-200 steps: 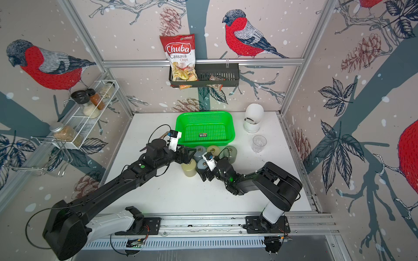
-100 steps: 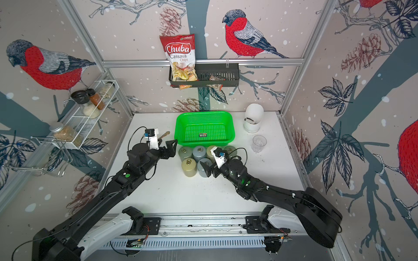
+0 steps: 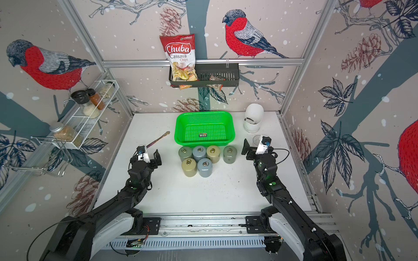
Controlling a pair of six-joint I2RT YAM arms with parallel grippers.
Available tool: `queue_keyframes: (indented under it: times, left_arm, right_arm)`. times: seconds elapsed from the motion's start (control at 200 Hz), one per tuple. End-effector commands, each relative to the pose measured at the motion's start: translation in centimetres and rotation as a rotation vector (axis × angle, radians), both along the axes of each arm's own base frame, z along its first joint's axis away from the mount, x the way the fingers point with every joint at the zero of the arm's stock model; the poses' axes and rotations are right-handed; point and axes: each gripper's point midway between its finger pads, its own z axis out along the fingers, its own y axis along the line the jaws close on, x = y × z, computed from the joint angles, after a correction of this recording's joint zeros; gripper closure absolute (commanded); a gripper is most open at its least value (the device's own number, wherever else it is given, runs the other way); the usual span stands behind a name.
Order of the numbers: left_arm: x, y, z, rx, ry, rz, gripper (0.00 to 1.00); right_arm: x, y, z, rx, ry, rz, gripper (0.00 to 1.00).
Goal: Take the tea canister out of the basket
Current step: Reset both arms
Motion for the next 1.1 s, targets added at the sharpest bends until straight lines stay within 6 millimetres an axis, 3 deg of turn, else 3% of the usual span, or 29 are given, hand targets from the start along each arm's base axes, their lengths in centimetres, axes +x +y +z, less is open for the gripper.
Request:
queue_keyframes:
  times: [0.0,0.165,0.375,0.445,0.515,0.77,1.096]
  left_arm:
    - [-0.1,1.3,3.2,-0.019,-0.198,0.033,0.03]
    - [0.0,2.0,2.2,-0.012,-0.2,0.004,0.04]
    - [1.5,1.4,1.7,-0.011,-0.195,-0.063,0.04]
    - [2.5,1.5,0.6,-0.026,-0.167,-0.071,0.04]
    - [3.1,1.3,-0.6,-0.022,-0.149,-0.084,0.03]
    - [5.8,2.4,-2.2,-0.049,-0.034,-0.011,0.03]
    - [5.8,2.5,-2.1,-0.057,-0.044,-0.021,0.03]
  right_arm:
    - [0.2,-4.7,-1.5,0.03,-0.007,-0.187,0.0]
    - [0.0,-8.5,-4.7,0.01,-0.039,-0.308,0.0]
    - [2.2,-9.0,-6.9,-0.053,-0.032,-0.312,0.0]
    - [2.7,-9.3,-7.9,-0.031,-0.019,-0.308,0.0]
    - [2.6,-8.4,-8.8,-0.059,-0.016,-0.265,0.0]
    - [3.2,-8.6,-8.8,-0.082,-0.006,-0.314,0.0]
    - [3.5,-8.4,-9.0,-0.093,0.012,-0.319,0.0]
